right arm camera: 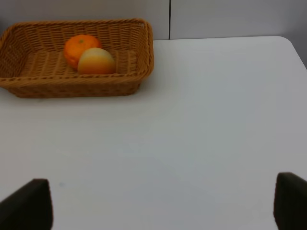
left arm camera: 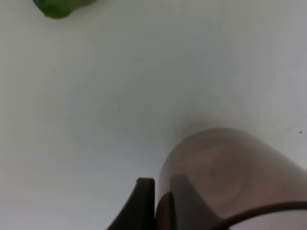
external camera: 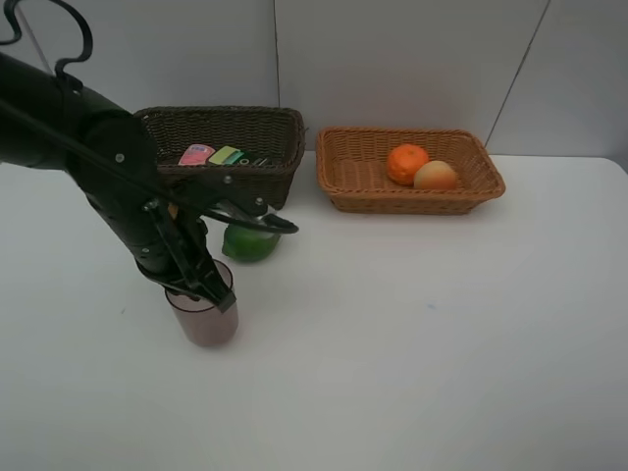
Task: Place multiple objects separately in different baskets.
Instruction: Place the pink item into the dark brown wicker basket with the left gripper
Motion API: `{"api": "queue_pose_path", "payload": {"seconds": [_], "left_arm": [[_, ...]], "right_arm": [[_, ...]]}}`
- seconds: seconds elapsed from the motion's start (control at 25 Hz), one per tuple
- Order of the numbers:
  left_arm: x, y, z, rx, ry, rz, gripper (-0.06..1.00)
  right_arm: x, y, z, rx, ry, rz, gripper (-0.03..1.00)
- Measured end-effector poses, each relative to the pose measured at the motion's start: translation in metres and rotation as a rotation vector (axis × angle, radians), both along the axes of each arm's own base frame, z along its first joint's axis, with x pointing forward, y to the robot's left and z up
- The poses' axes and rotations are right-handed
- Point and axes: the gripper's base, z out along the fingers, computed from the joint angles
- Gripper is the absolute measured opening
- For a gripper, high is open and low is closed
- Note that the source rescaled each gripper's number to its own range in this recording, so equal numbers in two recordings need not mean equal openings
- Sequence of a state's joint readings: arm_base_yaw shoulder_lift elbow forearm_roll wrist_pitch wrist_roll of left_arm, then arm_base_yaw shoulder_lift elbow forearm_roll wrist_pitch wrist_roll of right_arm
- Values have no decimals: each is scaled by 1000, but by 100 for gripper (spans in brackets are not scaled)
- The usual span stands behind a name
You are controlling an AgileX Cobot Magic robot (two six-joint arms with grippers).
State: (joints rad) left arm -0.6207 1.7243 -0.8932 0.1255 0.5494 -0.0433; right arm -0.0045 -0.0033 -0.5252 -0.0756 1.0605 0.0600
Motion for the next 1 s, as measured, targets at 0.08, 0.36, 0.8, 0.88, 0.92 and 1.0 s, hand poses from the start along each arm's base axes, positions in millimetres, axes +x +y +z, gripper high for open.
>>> {"api": "queue_pose_path", "payload": {"seconds": [0.08, 0.36, 0.8, 0.88, 0.92, 1.0], "left_arm": [[5, -3, 15, -3, -2, 31, 0], [35, -13, 74, -57, -49, 151, 0], [106, -2, 138, -204, -370, 244, 0], [118, 0, 136, -239, -440, 236, 0], [124, 2, 134, -252, -468, 234, 0], [137, 2, 129, -287, -524, 227, 0]], "right_arm": [[0, 0, 0, 0, 0, 0, 100], [0, 0, 0, 0, 0, 0, 100], [0, 0, 0, 0, 0, 0, 100], [0, 0, 0, 0, 0, 0, 100], [0, 0, 0, 0, 0, 0, 100], [0, 0, 0, 0, 0, 0, 100]]}}
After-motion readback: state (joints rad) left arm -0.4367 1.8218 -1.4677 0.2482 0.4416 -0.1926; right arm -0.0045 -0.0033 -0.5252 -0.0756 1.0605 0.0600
